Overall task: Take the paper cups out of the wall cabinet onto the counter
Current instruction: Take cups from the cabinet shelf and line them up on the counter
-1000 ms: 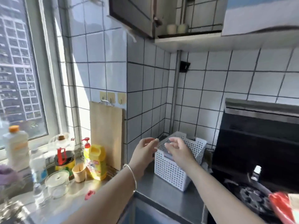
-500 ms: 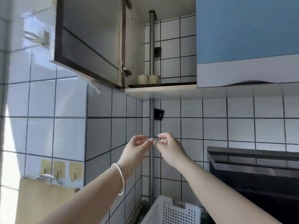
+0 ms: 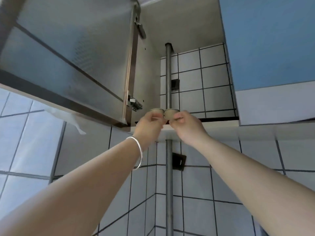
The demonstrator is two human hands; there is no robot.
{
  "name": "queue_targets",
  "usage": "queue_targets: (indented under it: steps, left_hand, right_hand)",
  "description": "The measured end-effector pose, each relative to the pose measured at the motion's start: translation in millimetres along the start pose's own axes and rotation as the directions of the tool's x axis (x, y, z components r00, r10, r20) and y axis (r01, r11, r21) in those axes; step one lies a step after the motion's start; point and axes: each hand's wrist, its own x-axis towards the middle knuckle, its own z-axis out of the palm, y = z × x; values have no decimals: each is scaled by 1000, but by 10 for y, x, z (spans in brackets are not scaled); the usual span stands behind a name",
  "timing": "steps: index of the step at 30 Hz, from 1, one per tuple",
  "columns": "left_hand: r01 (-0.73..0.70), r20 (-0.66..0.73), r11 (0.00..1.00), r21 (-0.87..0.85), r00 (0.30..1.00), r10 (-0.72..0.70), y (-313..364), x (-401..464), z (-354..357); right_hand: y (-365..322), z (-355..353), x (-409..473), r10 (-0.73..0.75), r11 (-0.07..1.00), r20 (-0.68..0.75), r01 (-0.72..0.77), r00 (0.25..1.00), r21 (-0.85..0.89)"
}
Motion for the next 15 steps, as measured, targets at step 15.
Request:
queue_targets:
  steps: [15]
  left_hand:
    - [-254, 164, 695, 673, 967, 195, -137, 1786, 60]
  right_hand:
    - [99, 157, 1667, 64, 899, -4, -59, 998, -435]
